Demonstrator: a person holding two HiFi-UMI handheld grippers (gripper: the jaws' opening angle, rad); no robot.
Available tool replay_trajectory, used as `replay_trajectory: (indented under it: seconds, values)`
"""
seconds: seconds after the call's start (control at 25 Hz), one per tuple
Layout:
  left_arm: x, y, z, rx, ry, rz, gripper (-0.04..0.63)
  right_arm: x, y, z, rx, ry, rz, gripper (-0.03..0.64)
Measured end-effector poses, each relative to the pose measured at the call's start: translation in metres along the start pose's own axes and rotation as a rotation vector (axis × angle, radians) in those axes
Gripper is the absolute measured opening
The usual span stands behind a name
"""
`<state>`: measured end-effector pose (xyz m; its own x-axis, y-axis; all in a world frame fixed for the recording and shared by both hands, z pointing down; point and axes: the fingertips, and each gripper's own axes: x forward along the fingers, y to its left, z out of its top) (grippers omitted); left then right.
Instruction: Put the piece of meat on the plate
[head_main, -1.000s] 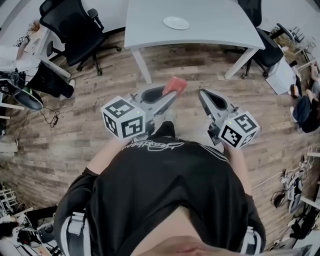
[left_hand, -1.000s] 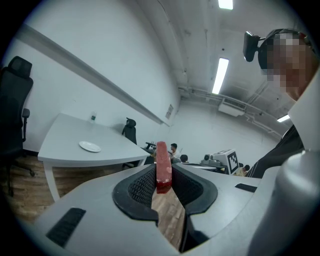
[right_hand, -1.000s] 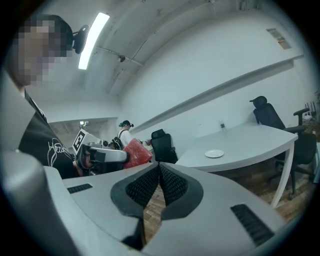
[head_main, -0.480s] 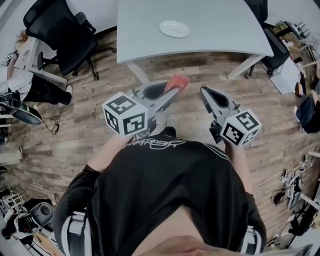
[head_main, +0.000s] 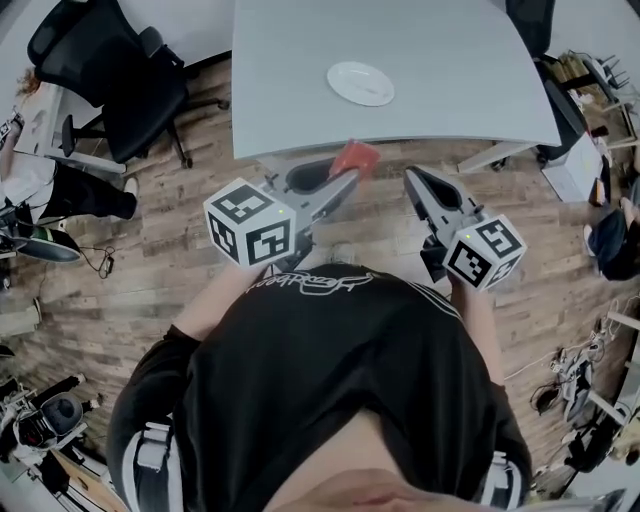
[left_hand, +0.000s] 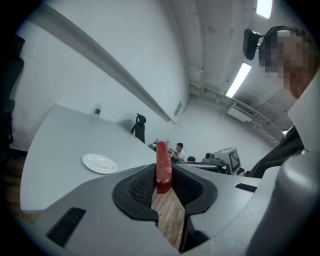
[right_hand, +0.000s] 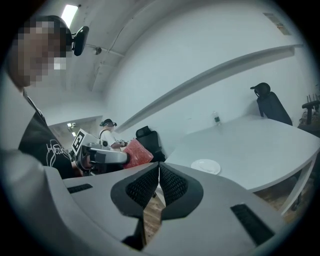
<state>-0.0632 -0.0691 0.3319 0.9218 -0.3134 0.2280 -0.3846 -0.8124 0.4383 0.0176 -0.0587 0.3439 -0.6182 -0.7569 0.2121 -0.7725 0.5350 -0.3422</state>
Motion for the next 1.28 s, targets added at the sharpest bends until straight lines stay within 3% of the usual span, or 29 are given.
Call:
replay_trajectory:
  seconds: [0.48,0.84,1.28]
  values:
    - [0.016,0.036,0.02,0.004,-0.014,0.008,0.092,0.028,-0.023,0.01,-0.015,0.017,0.0,0.009]
    - [0.047,0.044,0.032,0.028,-0.01,0.056,0.092,0.038,-0.058,0.02,-0.017,0.015,0.069,0.009]
    - [0.098,0.086,0.063,-0.009,-0.015,0.108,0.092,0.079,-0.118,0.055,-0.019,0.05,0.138,0.009]
